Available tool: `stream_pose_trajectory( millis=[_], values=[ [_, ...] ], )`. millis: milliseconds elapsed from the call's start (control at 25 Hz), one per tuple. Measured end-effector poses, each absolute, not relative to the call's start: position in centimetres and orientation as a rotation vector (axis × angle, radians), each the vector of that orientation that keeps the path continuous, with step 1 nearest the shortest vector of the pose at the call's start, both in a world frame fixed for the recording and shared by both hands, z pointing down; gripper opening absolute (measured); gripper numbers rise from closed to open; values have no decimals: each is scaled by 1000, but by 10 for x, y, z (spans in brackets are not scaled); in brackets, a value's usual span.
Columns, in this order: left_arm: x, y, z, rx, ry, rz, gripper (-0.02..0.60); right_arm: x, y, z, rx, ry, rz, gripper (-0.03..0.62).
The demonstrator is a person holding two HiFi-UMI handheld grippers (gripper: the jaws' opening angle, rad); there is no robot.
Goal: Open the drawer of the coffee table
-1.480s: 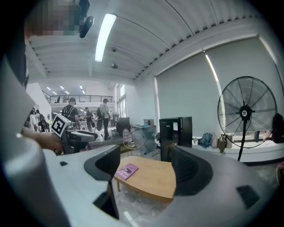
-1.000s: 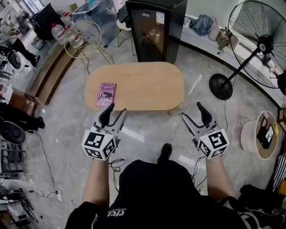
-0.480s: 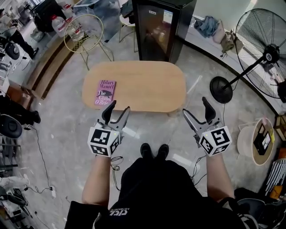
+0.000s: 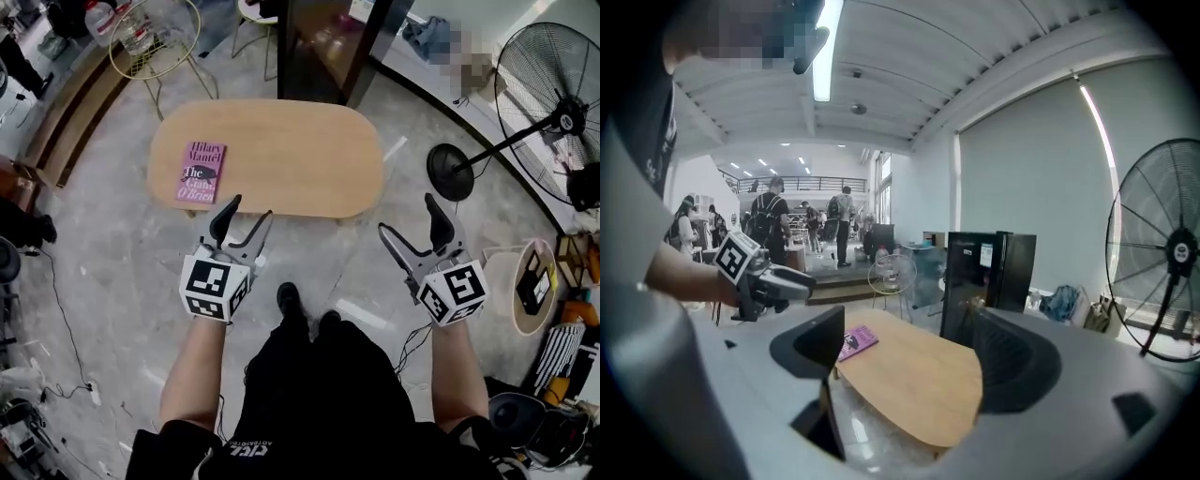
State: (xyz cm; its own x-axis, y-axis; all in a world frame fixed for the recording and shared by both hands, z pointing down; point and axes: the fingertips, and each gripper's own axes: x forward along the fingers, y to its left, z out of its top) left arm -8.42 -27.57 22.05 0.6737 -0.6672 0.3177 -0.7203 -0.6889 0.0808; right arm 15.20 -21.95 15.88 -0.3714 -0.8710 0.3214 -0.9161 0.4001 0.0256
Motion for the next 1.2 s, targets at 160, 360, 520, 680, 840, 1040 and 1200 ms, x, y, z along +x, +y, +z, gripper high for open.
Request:
stream_pose_trajectory(
  millis=[160, 360, 520, 680, 840, 1040, 1200],
  values=[
    [-68, -275, 236, 2643, -1065, 395, 249, 151, -225, 180, 1542, -2422, 294, 423],
    [-60, -280, 258, 2624, -1112, 426, 238, 135, -236, 227, 1478, -2507, 373, 417],
    [-53, -276, 287, 2589, -1181, 412, 241, 136, -225, 266, 1433, -2522, 385, 407],
    [-40, -264, 331, 2512, -1151, 410, 244, 151, -211, 303, 1463, -2497, 440, 397],
    [-35, -259, 375, 2501, -1151, 430, 244, 168, -202, 352, 1489, -2465, 496, 389],
    [-42, -260, 446, 2446, -1187, 392, 249, 176, -205, 431, 1511, -2417, 536, 383],
    [-43, -251, 501, 2424, -1184, 381, 249, 177, -209, 480, 1513, -2413, 550, 379]
  ],
)
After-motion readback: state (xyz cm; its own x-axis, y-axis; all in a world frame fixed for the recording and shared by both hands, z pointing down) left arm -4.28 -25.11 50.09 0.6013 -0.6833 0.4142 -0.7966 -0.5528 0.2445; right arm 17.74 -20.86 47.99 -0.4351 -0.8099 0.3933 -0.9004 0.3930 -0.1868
